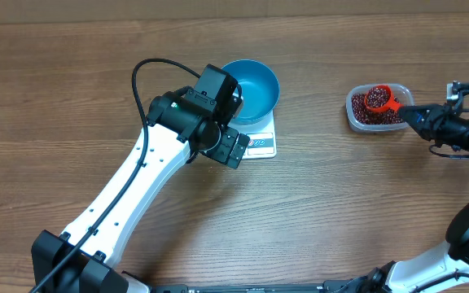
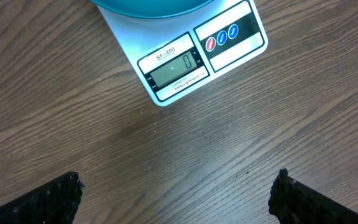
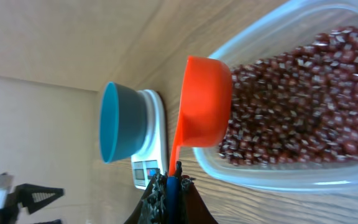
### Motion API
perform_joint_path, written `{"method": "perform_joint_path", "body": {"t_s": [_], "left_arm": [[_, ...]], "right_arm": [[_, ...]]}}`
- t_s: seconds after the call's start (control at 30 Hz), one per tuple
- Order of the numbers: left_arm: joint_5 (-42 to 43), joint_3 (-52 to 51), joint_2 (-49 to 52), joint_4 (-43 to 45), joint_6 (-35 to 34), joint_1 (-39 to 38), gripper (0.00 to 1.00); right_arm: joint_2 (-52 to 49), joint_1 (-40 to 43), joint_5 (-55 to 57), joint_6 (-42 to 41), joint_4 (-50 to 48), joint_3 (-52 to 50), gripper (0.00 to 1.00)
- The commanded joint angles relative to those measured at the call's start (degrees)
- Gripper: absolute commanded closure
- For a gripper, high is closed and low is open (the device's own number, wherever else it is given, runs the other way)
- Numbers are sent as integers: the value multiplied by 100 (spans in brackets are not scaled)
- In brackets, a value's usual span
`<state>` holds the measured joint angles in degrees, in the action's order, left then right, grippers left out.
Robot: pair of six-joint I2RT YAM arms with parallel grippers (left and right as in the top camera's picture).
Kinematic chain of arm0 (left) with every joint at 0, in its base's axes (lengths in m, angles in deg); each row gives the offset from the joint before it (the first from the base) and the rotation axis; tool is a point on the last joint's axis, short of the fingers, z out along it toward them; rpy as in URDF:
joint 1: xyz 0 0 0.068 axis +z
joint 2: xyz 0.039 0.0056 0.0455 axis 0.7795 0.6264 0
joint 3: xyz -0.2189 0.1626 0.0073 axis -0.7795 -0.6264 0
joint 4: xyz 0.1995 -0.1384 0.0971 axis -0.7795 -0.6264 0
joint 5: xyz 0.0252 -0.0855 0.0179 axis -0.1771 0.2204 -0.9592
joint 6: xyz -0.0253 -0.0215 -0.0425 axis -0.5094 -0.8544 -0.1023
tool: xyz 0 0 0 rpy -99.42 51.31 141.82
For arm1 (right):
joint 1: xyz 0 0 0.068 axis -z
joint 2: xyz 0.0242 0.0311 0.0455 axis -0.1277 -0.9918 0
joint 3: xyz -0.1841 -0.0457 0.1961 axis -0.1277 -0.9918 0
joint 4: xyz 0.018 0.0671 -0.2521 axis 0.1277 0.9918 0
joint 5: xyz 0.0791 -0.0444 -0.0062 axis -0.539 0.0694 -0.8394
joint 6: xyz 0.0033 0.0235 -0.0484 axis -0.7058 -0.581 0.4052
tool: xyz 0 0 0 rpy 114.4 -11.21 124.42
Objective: Scoop item into bowl and weigh 150g on scale
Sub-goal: 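Lift the filled red cup out of the tub with the right gripper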
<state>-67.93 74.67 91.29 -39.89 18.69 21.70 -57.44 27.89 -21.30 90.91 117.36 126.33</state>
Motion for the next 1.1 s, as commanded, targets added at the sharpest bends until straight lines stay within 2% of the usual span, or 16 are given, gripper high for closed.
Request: {"method": "perform_joint_path", "body": {"t_s": [0.0,0.4,0.7,0.8,1.07], "left_arm": [[-20,52,-63,-17,90,-11,0],[-20,52,-63,-17,87,-11,0],[-20,52,-63,-17,87,-11,0],[-20,52,-63,-17,87,-11,0],[-20,52,-63,-17,87,-11,0]], "right_arm": [[-44,26,-608,-15,-28,39,96],[-44,-55,-1969,-116,-31,39,97],[-44,-837,-2500,-205,-142,57,96],[-44,-1217,-2509,-699,-579,61,96],[-44,-2389,-2306,-2365,-2529,61,96]]}}
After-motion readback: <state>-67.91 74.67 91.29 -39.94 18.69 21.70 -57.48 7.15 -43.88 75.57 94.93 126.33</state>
